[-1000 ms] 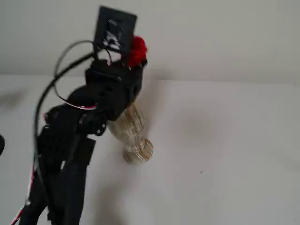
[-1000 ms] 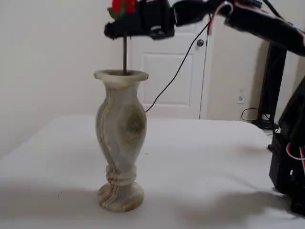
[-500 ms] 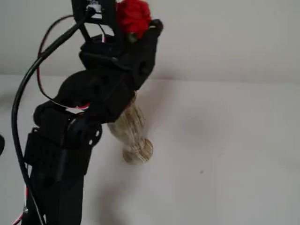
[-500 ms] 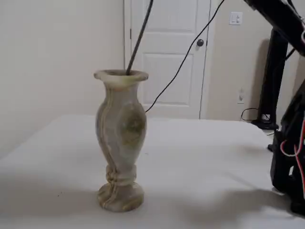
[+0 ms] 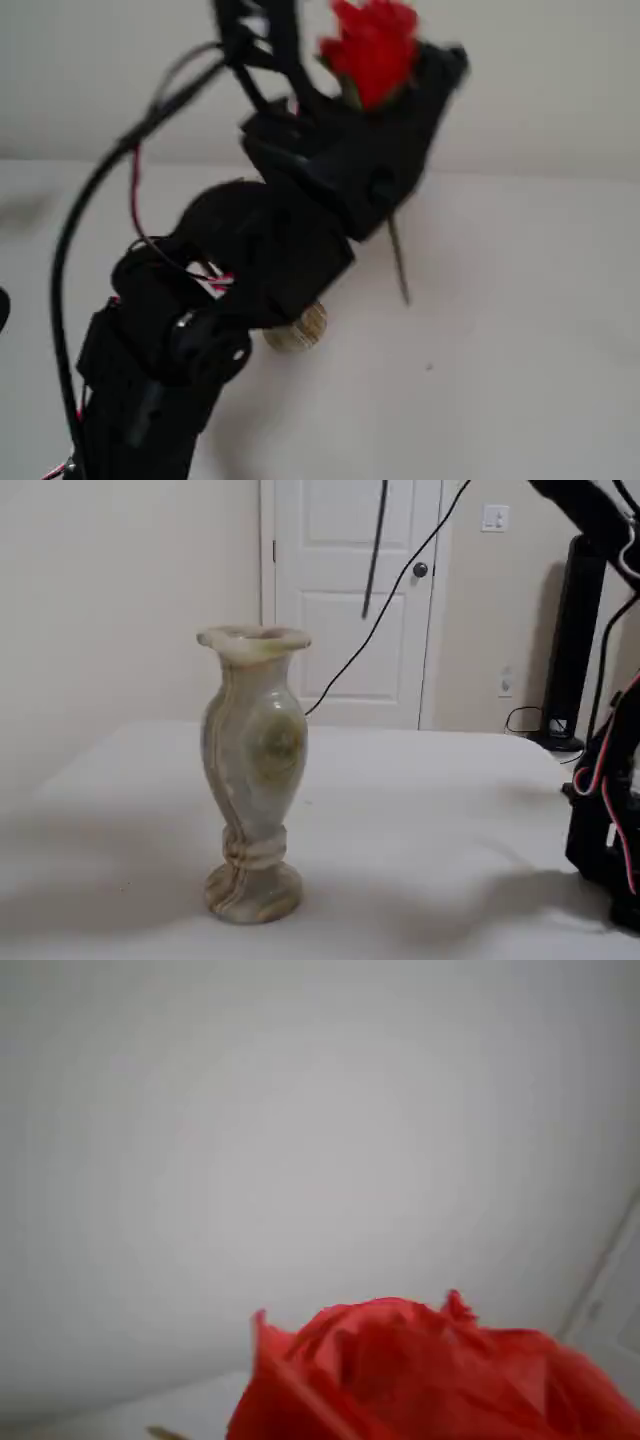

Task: Pick up rose from vase and place it onto the table

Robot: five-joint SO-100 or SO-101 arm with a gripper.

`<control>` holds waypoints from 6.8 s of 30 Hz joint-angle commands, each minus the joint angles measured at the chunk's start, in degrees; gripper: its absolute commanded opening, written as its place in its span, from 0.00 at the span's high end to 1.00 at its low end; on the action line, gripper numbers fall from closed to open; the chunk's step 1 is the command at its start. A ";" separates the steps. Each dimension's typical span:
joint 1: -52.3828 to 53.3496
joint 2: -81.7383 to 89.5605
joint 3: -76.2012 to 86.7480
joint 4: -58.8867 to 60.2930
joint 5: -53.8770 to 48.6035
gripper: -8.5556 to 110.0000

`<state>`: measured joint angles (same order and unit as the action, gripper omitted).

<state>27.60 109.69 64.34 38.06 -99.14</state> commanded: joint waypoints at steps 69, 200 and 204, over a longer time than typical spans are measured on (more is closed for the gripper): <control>-10.99 -32.26 70.05 -67.24 4.13 0.92; -23.47 80.60 107.93 32.26 86.84 0.93; -23.47 80.60 107.93 32.26 86.84 0.93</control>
<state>4.22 189.93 172.44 70.84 -11.87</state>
